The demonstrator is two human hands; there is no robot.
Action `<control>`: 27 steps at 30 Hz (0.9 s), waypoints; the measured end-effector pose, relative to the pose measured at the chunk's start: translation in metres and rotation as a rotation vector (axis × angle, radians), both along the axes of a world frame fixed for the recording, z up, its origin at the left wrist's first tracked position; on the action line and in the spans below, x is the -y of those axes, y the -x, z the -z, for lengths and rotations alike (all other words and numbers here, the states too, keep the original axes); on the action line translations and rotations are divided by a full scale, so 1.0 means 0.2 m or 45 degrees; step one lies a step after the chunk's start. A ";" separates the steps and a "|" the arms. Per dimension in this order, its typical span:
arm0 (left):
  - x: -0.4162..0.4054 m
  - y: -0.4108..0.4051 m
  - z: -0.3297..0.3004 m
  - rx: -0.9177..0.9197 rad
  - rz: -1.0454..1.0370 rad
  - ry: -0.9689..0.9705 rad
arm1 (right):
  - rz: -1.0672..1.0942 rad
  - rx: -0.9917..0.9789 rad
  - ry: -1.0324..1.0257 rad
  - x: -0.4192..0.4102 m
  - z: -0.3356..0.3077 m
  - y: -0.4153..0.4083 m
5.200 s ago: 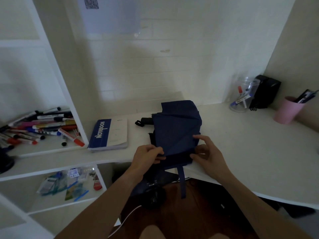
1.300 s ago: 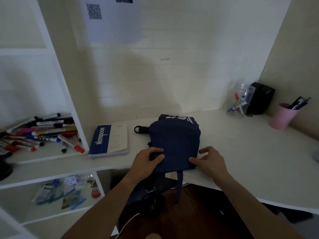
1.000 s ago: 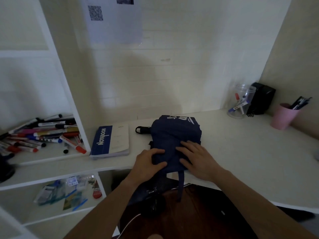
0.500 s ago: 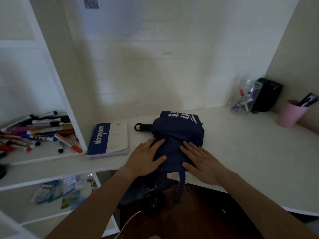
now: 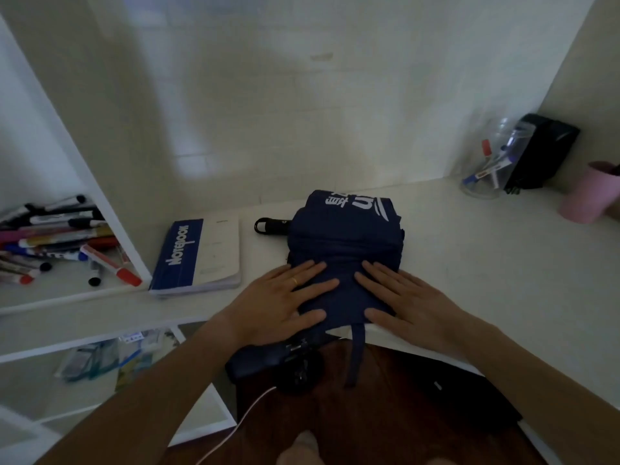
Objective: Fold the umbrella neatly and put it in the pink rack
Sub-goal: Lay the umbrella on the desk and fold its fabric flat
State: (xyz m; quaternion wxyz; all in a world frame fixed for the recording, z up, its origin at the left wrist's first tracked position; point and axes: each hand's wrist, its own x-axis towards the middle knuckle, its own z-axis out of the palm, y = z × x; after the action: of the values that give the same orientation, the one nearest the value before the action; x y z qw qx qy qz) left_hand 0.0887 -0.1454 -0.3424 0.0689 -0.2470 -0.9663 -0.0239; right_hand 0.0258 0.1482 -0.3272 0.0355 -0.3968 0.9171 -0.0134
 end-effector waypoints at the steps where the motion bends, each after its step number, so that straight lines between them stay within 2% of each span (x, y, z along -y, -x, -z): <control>1: 0.03 -0.01 0.00 0.000 0.010 0.001 | -0.025 -0.006 -0.001 -0.02 -0.01 0.00; 3: 0.05 -0.03 0.00 0.027 0.034 0.014 | -0.052 0.039 0.002 -0.04 -0.06 -0.01; 4: 0.05 -0.03 0.00 0.035 0.037 0.019 | -0.014 0.098 0.064 -0.04 -0.09 -0.02; 5: 0.05 -0.03 -0.01 0.033 0.038 0.019 | 0.071 0.146 0.234 -0.02 -0.14 -0.02; 8: 0.05 -0.03 0.00 0.027 0.041 0.006 | 0.556 0.102 1.038 0.07 -0.28 0.09; 10: 0.05 -0.04 -0.01 0.028 0.040 -0.007 | 0.984 0.243 1.204 0.13 -0.35 0.26; 12: 0.04 -0.04 -0.02 0.030 0.031 -0.012 | 1.190 0.610 1.282 0.18 -0.39 0.39; 14: 0.04 -0.04 -0.02 0.041 0.021 -0.010 | 1.221 0.815 1.377 0.22 -0.45 0.44; 22: 0.03 -0.06 -0.05 0.142 -0.034 -0.058 | 1.269 0.858 1.348 0.29 -0.58 0.43; 25: 0.02 -0.05 -0.07 0.279 -0.083 -0.134 | 1.172 0.853 1.478 0.28 -0.63 0.36; 27: 0.01 -0.04 -0.08 0.388 -0.123 -0.250 | 0.992 0.923 1.593 0.25 -0.64 0.29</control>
State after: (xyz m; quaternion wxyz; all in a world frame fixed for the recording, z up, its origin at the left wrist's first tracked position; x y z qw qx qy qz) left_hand 0.0962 -0.1473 -0.3268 -0.0535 -0.1859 -0.9693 -0.1519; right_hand -0.0330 0.0991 -0.1997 0.0947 0.0325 0.7436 -0.6611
